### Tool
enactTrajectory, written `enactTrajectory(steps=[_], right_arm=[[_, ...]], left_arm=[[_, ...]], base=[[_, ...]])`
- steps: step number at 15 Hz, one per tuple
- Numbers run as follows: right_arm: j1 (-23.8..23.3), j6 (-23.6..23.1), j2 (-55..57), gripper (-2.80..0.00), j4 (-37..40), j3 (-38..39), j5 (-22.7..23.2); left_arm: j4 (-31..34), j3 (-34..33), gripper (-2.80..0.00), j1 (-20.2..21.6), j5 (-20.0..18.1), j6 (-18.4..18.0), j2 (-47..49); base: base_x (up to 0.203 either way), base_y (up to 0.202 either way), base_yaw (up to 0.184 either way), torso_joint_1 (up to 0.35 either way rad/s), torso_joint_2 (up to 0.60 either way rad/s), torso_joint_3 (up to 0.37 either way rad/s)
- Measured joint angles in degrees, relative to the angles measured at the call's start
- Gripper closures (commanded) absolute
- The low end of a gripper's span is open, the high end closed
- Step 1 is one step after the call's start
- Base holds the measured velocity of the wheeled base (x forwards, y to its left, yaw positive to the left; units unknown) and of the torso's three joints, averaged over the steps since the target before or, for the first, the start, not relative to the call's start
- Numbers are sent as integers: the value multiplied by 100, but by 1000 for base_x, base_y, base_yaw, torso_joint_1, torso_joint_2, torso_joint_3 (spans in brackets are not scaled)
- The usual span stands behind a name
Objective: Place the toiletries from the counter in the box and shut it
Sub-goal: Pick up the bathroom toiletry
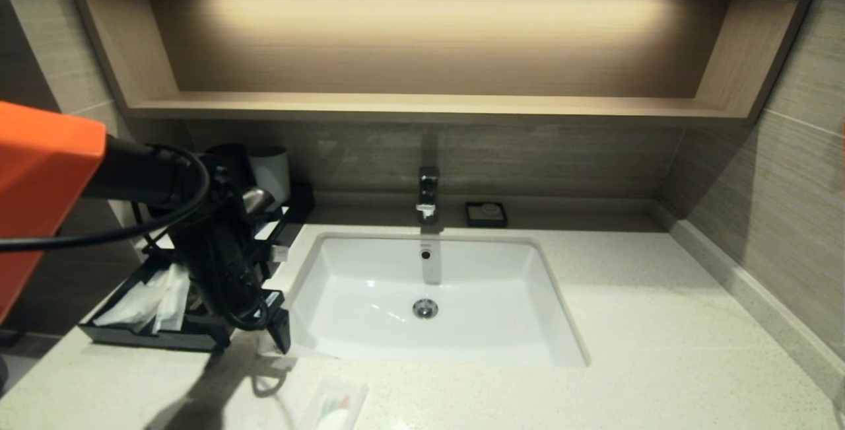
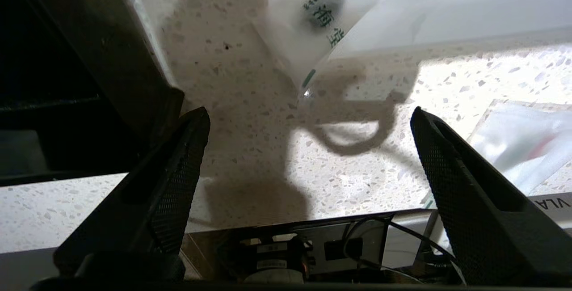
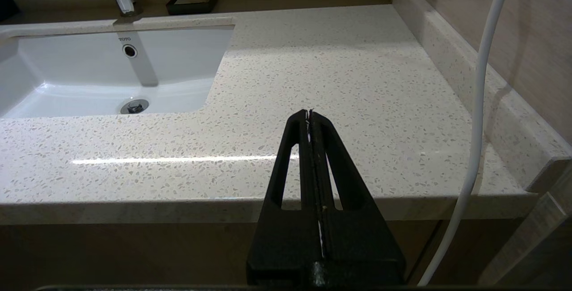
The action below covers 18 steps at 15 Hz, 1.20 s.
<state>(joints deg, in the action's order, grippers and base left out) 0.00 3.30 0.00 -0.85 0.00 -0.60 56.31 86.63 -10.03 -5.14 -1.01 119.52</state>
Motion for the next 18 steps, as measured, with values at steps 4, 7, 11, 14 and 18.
enactTrajectory(steps=[4,7,11,14,18], right_arm=[[0,0,0,0,0,0,-2],[0,1,0,0,0,0,3],[2,2,0,0,0,0,-1],[2,3,0,0,0,0,0],[0,0,0,0,0,0,-2]], left_arm=[[-96,-20,-280,1,2,5,52],[-102,-22,-280,-2,0,13,107],[-229,-60,-280,-30,16,69,174],[-292,-99,-280,-33,13,71,223],[-351,-102,-280,-33,10,77,256]], base=[[0,0,0,0,0,0],[0,0,0,0,0,0],[0,0,0,0,0,0],[0,0,0,0,0,0],[0,0,0,0,0,0]])
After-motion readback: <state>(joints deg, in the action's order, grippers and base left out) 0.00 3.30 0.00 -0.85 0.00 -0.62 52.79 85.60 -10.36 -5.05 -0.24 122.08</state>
